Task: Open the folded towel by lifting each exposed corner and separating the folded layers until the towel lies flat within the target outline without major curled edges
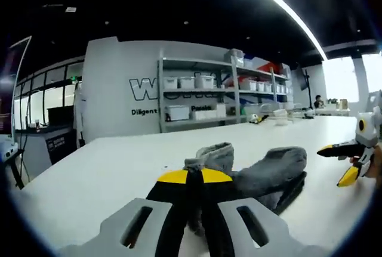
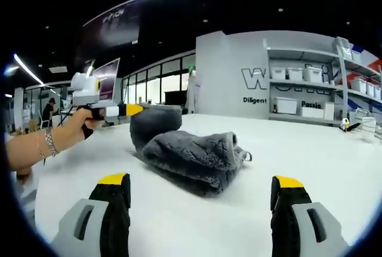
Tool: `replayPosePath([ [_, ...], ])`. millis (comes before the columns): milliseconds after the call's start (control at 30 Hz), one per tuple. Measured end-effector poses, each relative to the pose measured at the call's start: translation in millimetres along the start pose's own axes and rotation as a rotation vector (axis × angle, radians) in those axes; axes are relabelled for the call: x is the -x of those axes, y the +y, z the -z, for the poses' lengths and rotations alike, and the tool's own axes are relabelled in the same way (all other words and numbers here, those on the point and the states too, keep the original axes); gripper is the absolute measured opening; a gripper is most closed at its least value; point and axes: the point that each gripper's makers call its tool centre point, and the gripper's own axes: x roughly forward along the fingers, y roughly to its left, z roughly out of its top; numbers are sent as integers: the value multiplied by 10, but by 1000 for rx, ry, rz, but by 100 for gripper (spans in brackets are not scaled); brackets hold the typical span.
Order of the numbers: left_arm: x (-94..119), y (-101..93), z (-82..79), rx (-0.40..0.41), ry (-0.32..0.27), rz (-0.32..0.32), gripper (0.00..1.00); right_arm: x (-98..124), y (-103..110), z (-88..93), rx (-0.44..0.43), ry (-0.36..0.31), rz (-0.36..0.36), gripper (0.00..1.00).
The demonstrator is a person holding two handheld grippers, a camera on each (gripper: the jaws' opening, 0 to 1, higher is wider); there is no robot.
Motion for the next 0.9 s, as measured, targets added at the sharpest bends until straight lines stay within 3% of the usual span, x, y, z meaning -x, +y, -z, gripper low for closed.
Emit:
replayPosePath([
  [100, 93, 255, 164, 59, 13, -74, 4, 11, -11, -10, 8, -4, 9, 100],
  [167, 139, 391, 296, 76, 51, -111, 4, 18, -18, -20, 11, -8, 15, 100],
  [367, 246, 577, 470, 82, 84, -151, 5, 4, -2, 5, 5, 2, 7, 100],
  [433, 270, 578, 579, 22, 146, -140, 6, 11, -10, 0, 10, 1, 13, 100],
  [500, 290, 615, 591, -55, 152, -154, 6, 25, -38, -26, 14, -11, 27, 100],
  [567, 317, 561, 627, -68, 160, -142, 6, 30, -56, -25, 10, -12, 33, 100],
  [633, 326, 587, 680, -130, 193, -153, 7, 21, -45, -7, 3, -6, 26, 100],
  [700, 353, 618, 801, -176, 264, -183, 7, 8, -25, 11, 8, 4, 19, 100],
  [800, 371, 636, 931, -194, 328, -204, 8, 4, -21, 9, 20, 6, 21, 100],
  [900, 362, 632, 939, -212, 326, -213, 8, 1, -22, 22, 13, 10, 18, 100],
])
